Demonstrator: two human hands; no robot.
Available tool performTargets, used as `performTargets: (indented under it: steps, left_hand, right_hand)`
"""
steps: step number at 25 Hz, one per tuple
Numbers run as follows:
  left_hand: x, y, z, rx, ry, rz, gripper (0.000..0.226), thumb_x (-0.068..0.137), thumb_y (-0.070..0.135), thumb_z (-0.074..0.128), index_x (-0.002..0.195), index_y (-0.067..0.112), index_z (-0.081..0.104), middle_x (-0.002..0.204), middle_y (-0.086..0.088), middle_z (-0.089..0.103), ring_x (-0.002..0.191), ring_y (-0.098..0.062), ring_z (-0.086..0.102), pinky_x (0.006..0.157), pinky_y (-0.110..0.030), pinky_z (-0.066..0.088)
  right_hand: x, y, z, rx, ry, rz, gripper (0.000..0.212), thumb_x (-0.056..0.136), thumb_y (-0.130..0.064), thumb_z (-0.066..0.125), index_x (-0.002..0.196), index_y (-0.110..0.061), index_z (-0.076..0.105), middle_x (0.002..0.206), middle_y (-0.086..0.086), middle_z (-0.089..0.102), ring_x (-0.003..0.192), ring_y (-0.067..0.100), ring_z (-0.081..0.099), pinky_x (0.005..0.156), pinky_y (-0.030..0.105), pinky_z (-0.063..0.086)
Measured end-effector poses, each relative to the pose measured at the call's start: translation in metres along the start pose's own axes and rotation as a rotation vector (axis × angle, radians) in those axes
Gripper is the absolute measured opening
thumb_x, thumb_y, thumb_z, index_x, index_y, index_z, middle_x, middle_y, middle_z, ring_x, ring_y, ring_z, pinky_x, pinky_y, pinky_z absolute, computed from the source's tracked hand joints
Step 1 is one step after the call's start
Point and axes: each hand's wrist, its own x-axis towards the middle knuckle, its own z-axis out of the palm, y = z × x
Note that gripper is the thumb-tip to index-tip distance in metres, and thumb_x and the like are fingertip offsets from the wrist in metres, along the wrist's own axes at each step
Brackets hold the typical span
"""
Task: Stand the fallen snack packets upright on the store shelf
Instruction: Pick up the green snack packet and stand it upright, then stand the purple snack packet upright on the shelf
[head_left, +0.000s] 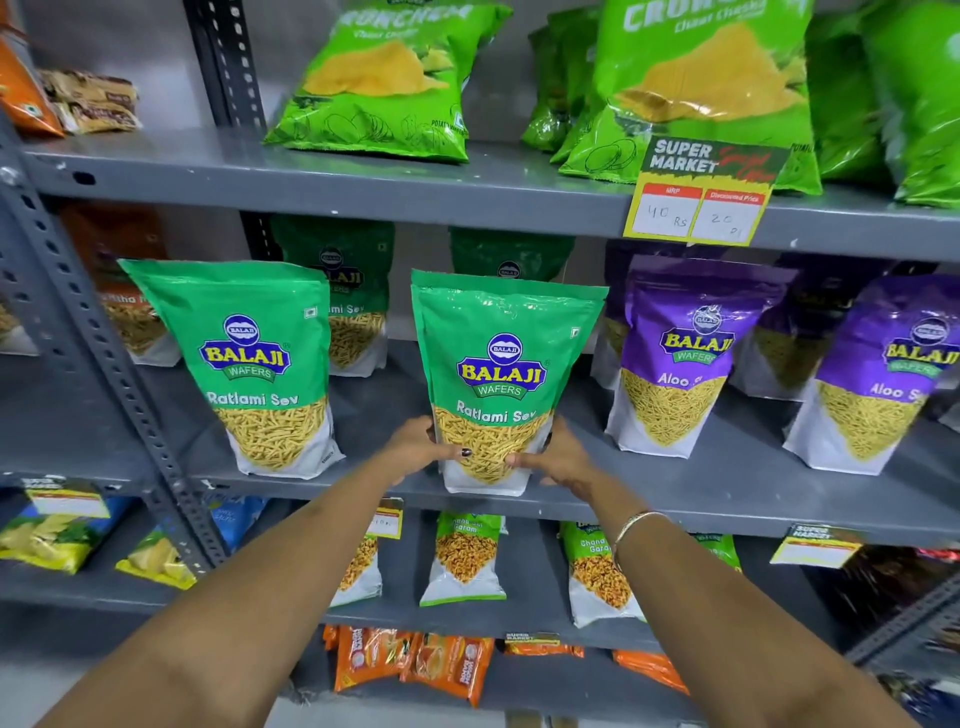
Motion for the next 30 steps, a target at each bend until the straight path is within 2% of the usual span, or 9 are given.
performTargets:
  steps: [7, 12, 14, 16, 18, 22, 25, 27, 30]
  left_hand:
    - [0.0, -0.001, -0.003, 0.064, -0.063, -0.054, 0.052, 0.078, 0.02, 0.071, 0.123, 0.006, 0.047, 0.126, -0.011, 0.057, 0.117, -0.027, 0.055, 0.089, -0.039, 0.048]
    - [-0.01, 0.018, 0.0, 0.33, -0.503, -0.394, 0.025, 0.092, 0.029, 0.051, 0.078, 0.009, 0.049, 0.079, -0.004, 0.058, 0.061, -0.011, 0.061, 0.059, -0.021, 0.045]
    - [-0.014, 0.033, 0.016, 0.366, -0.66, -0.389, 0.028, 0.095, 0.032, 0.044, 0.077, 0.011, 0.05, 0.082, -0.004, 0.061, 0.061, -0.011, 0.065, 0.064, -0.023, 0.048]
    - [-0.012, 0.048, 0.042, 0.366, -0.716, -0.34, 0.026, 0.096, 0.031, 0.042, 0.081, 0.011, 0.051, 0.085, -0.006, 0.061, 0.071, -0.015, 0.062, 0.078, -0.032, 0.048]
    - [-0.008, 0.062, 0.073, 0.312, -0.701, -0.279, 0.024, 0.096, 0.029, 0.043, 0.082, 0.011, 0.049, 0.084, -0.006, 0.058, 0.075, -0.016, 0.058, 0.086, -0.039, 0.045]
    - [0.014, 0.089, 0.149, 0.199, -0.518, -0.151, 0.021, 0.091, 0.028, 0.052, 0.099, 0.009, 0.048, 0.087, -0.004, 0.052, 0.076, -0.015, 0.053, 0.068, -0.032, 0.048]
    - [0.044, 0.108, 0.198, 0.101, -0.173, -0.03, 0.069, 0.082, 0.025, 0.067, 0.138, 0.005, 0.031, 0.126, -0.011, 0.047, 0.113, -0.022, 0.048, 0.08, -0.034, 0.047]
    - [0.061, 0.121, 0.216, -0.041, -0.047, 0.049, 0.089, 0.076, 0.017, 0.073, 0.146, 0.003, 0.019, 0.149, -0.013, 0.035, 0.133, -0.024, 0.038, 0.104, -0.035, 0.038]
    - [0.069, 0.135, 0.23, -0.254, -0.016, 0.068, 0.078, 0.067, 0.003, 0.077, 0.134, -0.001, 0.037, 0.141, -0.017, 0.049, 0.121, -0.024, 0.052, 0.105, -0.036, 0.041]
  right_hand:
    - [-0.006, 0.005, 0.001, -0.021, 0.025, 0.024, 0.09, 0.067, -0.02, 0.08, 0.139, -0.008, 0.027, 0.142, 0.014, 0.046, 0.131, 0.032, 0.044, 0.105, 0.047, 0.042]
    - [-0.01, 0.012, -0.036, -0.154, 0.085, 0.136, 0.077, 0.073, -0.026, 0.076, 0.134, -0.004, 0.035, 0.129, 0.015, 0.051, 0.108, 0.024, 0.051, 0.065, 0.027, 0.045]
    - [-0.009, 0.017, -0.06, -0.237, 0.126, 0.16, 0.063, 0.074, -0.027, 0.075, 0.124, -0.003, 0.046, 0.109, 0.011, 0.052, 0.09, 0.023, 0.052, 0.042, 0.016, 0.042]
    - [-0.005, 0.026, -0.091, -0.284, 0.159, 0.206, 0.033, 0.075, -0.024, 0.073, 0.096, -0.003, 0.059, 0.093, 0.012, 0.054, 0.074, 0.023, 0.053, 0.036, 0.016, 0.039]
    - [-0.003, 0.037, -0.124, -0.316, 0.18, 0.279, 0.023, 0.076, -0.024, 0.071, 0.075, -0.009, 0.054, 0.086, 0.015, 0.058, 0.065, 0.026, 0.057, 0.044, 0.026, 0.04]
    - [0.019, 0.082, -0.192, -0.289, 0.293, 0.291, 0.042, 0.072, -0.03, 0.074, 0.102, -0.006, 0.056, 0.096, 0.019, 0.061, 0.088, 0.026, 0.062, 0.076, 0.034, 0.047]
    - [0.04, 0.095, -0.224, -0.044, 0.321, 0.209, 0.08, 0.066, -0.021, 0.082, 0.127, 0.001, 0.035, 0.124, 0.017, 0.046, 0.117, 0.025, 0.048, 0.106, 0.044, 0.039]
    - [0.051, 0.098, -0.235, 0.075, 0.179, 0.149, 0.089, 0.068, -0.015, 0.08, 0.135, 0.004, 0.024, 0.143, 0.019, 0.037, 0.131, 0.029, 0.039, 0.107, 0.042, 0.038]
    - [0.05, 0.093, -0.243, 0.21, -0.095, 0.011, 0.063, 0.074, 0.005, 0.07, 0.129, 0.004, 0.041, 0.131, 0.018, 0.054, 0.1, 0.016, 0.061, 0.078, 0.016, 0.055]
